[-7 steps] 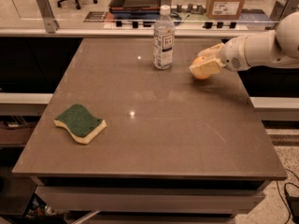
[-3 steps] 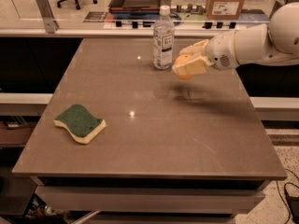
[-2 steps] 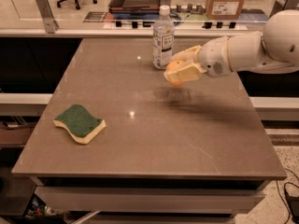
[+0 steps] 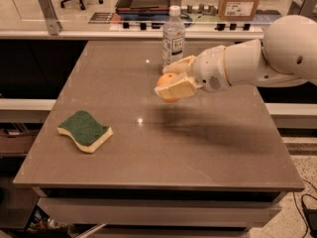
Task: Move orange near sponge
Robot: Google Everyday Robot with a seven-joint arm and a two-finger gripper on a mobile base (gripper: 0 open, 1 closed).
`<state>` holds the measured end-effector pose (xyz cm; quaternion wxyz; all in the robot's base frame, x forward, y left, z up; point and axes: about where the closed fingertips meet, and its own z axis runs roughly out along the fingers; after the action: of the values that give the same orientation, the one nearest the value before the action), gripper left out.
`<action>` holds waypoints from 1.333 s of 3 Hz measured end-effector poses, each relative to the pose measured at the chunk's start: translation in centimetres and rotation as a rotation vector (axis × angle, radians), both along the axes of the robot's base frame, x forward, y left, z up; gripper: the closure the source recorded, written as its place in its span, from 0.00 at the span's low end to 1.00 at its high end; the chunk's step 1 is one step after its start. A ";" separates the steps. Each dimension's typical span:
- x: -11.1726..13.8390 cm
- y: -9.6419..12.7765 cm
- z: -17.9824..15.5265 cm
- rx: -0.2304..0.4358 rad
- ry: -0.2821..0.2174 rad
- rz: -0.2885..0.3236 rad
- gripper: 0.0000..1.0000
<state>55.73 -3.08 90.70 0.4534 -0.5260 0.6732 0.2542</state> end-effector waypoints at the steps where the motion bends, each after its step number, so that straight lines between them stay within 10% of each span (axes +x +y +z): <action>1: -1.5 1.9 -0.8 0.018 0.002 0.004 1.00; 4: -5.0 6.6 -2.8 0.095 -0.023 -0.002 1.00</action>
Offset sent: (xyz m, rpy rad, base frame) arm -0.0395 0.0522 -0.0255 0.0887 -0.0164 -0.0036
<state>50.77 3.51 87.92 0.4857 -0.5059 0.6557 0.2796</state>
